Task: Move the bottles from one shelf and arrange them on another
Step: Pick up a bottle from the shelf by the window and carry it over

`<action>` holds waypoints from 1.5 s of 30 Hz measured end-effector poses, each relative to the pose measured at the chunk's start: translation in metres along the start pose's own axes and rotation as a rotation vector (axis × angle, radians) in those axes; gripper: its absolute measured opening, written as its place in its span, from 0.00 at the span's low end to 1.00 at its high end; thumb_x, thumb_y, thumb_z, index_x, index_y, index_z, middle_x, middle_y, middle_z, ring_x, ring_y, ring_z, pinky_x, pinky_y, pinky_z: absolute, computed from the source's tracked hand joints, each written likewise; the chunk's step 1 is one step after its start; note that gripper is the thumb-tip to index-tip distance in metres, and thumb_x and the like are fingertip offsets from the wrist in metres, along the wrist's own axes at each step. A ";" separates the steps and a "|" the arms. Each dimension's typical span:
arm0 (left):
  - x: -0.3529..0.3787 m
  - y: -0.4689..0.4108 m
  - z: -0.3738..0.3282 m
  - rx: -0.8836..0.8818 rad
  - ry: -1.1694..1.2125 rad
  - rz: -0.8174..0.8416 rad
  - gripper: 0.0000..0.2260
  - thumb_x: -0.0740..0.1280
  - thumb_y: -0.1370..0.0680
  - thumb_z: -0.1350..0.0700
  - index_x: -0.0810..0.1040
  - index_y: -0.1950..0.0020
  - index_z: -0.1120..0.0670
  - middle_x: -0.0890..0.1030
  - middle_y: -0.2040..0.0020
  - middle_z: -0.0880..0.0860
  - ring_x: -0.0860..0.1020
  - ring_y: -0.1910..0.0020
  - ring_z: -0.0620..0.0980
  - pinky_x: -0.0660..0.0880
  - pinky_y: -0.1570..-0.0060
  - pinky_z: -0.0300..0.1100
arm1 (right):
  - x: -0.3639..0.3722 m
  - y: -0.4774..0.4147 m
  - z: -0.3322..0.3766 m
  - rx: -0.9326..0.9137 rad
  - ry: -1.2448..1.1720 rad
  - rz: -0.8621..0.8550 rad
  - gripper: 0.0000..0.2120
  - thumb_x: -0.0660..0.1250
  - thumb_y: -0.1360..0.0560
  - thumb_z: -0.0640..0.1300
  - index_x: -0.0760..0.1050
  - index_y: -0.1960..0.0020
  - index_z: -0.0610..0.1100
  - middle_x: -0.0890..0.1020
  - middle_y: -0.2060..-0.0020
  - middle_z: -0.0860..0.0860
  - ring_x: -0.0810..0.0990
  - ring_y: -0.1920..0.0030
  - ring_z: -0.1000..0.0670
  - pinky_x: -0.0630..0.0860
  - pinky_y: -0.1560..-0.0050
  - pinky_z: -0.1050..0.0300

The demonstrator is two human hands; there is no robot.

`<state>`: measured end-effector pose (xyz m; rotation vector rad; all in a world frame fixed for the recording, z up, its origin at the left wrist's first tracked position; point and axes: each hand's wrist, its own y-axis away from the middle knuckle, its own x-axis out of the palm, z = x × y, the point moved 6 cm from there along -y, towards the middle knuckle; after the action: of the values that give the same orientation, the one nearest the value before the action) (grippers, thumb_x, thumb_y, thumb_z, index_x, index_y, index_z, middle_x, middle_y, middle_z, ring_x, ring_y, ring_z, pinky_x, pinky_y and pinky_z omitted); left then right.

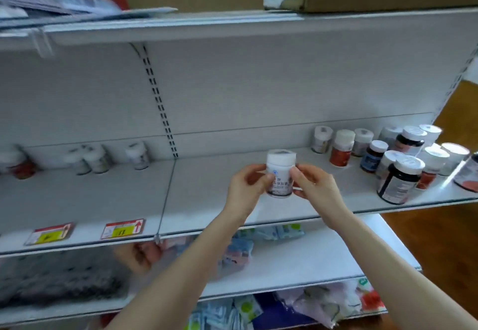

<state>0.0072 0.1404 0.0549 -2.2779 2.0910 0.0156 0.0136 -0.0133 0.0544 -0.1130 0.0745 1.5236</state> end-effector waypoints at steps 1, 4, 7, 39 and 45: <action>-0.016 0.004 -0.004 0.013 -0.001 -0.021 0.12 0.66 0.26 0.62 0.75 0.43 0.60 0.79 0.61 0.47 0.78 0.66 0.36 0.76 0.59 0.32 | 0.015 0.001 0.006 -0.014 0.005 0.025 0.15 0.64 0.24 0.45 0.74 0.41 0.38 0.80 0.52 0.45 0.79 0.55 0.52 0.78 0.56 0.62; -0.068 0.014 -0.011 0.039 -0.013 -0.090 0.12 0.66 0.26 0.62 0.75 0.43 0.60 0.79 0.61 0.47 0.77 0.62 0.41 0.76 0.56 0.37 | 0.066 0.007 0.021 -0.045 -0.022 0.107 0.12 0.64 0.24 0.44 0.74 0.43 0.42 0.80 0.55 0.47 0.79 0.57 0.54 0.78 0.58 0.65; -0.127 0.018 -0.011 0.068 -0.013 -0.161 0.11 0.66 0.26 0.63 0.76 0.44 0.61 0.79 0.62 0.48 0.77 0.65 0.39 0.75 0.62 0.31 | 0.126 0.012 0.035 -0.075 -0.045 0.186 0.06 0.63 0.24 0.42 0.74 0.48 0.44 0.79 0.58 0.50 0.78 0.59 0.56 0.78 0.61 0.67; -0.326 -0.078 0.088 0.044 -0.318 -0.177 0.10 0.65 0.24 0.59 0.78 0.44 0.54 0.79 0.54 0.46 0.76 0.56 0.44 0.69 0.59 0.24 | 0.361 -0.056 -0.029 0.193 0.079 0.156 0.07 0.61 0.23 0.48 0.76 0.51 0.47 0.80 0.52 0.45 0.78 0.52 0.48 0.72 0.54 0.58; -0.321 -0.106 0.094 -0.083 -0.340 -0.187 0.09 0.60 0.22 0.59 0.77 0.45 0.56 0.79 0.52 0.50 0.75 0.53 0.46 0.66 0.65 0.31 | 0.369 -0.087 -0.030 0.247 0.040 0.134 0.10 0.62 0.23 0.48 0.75 0.47 0.43 0.79 0.55 0.45 0.77 0.55 0.47 0.71 0.62 0.62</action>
<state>0.0871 0.4734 -0.0226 -2.3093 1.7355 0.4559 0.1181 0.3449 -0.0174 0.0602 0.3069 1.6330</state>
